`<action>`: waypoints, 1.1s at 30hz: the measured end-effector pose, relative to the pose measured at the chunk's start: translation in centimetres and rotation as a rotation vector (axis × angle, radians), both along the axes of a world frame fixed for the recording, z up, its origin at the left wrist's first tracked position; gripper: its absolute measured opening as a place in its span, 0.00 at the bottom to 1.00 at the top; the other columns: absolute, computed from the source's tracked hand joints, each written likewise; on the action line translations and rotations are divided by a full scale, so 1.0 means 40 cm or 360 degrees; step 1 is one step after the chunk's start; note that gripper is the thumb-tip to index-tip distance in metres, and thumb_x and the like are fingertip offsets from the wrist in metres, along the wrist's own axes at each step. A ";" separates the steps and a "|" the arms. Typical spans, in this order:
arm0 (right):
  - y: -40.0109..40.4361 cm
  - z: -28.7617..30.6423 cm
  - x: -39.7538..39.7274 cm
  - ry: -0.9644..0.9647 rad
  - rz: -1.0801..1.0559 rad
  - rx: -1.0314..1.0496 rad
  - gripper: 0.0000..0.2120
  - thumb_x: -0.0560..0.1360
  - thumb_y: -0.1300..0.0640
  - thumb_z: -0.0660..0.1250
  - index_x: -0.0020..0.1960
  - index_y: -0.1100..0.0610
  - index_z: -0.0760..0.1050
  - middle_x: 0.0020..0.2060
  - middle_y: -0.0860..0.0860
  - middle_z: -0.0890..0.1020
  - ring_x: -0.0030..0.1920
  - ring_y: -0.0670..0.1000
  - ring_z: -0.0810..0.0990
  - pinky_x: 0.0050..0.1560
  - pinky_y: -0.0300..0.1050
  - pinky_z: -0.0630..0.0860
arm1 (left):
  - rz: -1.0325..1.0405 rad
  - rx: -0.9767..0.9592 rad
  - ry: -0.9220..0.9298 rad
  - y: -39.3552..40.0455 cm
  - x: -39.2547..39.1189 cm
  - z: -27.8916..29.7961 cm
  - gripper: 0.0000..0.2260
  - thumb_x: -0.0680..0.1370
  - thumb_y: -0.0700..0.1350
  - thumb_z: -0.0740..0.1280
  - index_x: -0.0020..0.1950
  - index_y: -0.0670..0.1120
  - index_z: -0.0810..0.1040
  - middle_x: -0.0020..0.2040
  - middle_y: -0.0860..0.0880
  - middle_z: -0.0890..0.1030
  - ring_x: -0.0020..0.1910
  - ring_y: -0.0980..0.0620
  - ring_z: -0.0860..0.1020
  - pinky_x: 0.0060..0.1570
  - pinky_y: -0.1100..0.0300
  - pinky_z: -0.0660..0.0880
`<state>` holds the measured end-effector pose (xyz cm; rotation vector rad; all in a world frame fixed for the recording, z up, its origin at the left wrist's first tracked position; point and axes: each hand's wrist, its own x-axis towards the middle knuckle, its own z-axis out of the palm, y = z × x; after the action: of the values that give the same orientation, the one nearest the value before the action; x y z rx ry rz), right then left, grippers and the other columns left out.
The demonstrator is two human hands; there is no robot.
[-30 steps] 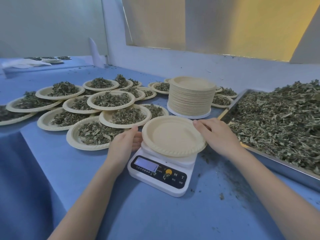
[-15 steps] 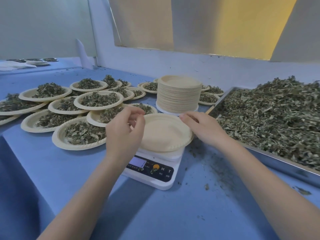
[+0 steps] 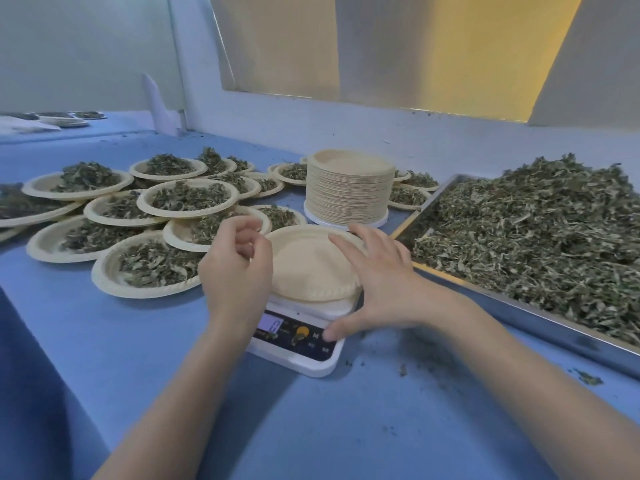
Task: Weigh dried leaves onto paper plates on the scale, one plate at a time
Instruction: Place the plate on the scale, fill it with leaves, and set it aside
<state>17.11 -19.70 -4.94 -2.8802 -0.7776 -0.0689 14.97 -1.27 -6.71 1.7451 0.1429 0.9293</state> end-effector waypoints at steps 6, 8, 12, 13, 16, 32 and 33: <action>0.006 0.005 0.009 0.0087 -0.0002 -0.0054 0.61 0.56 0.28 0.71 0.76 0.43 0.39 0.75 0.46 0.35 0.74 0.51 0.33 0.72 0.55 0.35 | 0.0063 -0.0208 0.0000 0.036 -0.010 -0.015 0.06 0.75 0.40 0.64 0.51 0.48 0.76 0.34 0.57 0.74 0.29 0.64 0.71 0.34 0.74 0.68; 0.000 0.005 0.006 0.0125 0.0003 -0.0042 0.60 0.58 0.27 0.71 0.76 0.43 0.39 0.75 0.45 0.35 0.74 0.50 0.33 0.72 0.55 0.35 | 0.0060 -0.0156 -0.0027 0.028 -0.016 -0.012 0.06 0.75 0.40 0.64 0.50 0.49 0.75 0.33 0.57 0.74 0.30 0.63 0.71 0.35 0.72 0.68; -0.018 0.015 0.001 0.0164 -0.0022 0.0033 0.58 0.59 0.27 0.70 0.76 0.43 0.40 0.75 0.45 0.38 0.75 0.49 0.36 0.72 0.54 0.37 | -0.0058 0.0196 -0.0146 -0.036 -0.014 0.029 0.06 0.74 0.44 0.62 0.49 0.51 0.75 0.36 0.57 0.74 0.35 0.60 0.71 0.38 0.69 0.67; -0.026 0.023 0.003 0.0160 -0.0047 0.0074 0.58 0.58 0.27 0.69 0.76 0.42 0.41 0.75 0.45 0.39 0.75 0.49 0.37 0.72 0.54 0.39 | -0.0115 0.0323 -0.0173 -0.060 -0.011 0.046 0.06 0.73 0.45 0.62 0.49 0.51 0.74 0.36 0.57 0.74 0.37 0.59 0.71 0.39 0.69 0.67; -0.071 0.055 0.006 0.0145 -0.0123 0.0196 0.59 0.54 0.23 0.64 0.77 0.42 0.43 0.76 0.45 0.44 0.75 0.49 0.42 0.73 0.55 0.43 | -0.0277 0.0598 -0.0114 -0.141 0.011 0.091 0.05 0.74 0.45 0.63 0.48 0.51 0.74 0.38 0.58 0.75 0.42 0.55 0.73 0.41 0.66 0.65; -0.464 0.076 0.144 0.0428 -0.0495 0.0248 0.52 0.65 0.38 0.73 0.78 0.50 0.47 0.76 0.53 0.51 0.75 0.56 0.54 0.73 0.54 0.57 | -0.0791 0.1403 0.0802 -0.526 0.241 0.088 0.10 0.76 0.39 0.62 0.57 0.43 0.69 0.50 0.44 0.75 0.48 0.45 0.74 0.46 0.53 0.74; -0.479 0.077 0.161 0.0442 -0.0512 0.0211 0.53 0.65 0.39 0.74 0.78 0.50 0.47 0.76 0.54 0.50 0.75 0.56 0.54 0.74 0.53 0.57 | -0.0791 0.1401 0.0868 -0.527 0.263 0.091 0.12 0.76 0.40 0.63 0.59 0.43 0.69 0.45 0.46 0.74 0.44 0.47 0.74 0.41 0.55 0.73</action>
<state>23.55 -38.88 -1.84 -2.7751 -0.2484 0.2278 25.48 -22.34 -3.06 2.6462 -0.3973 0.0983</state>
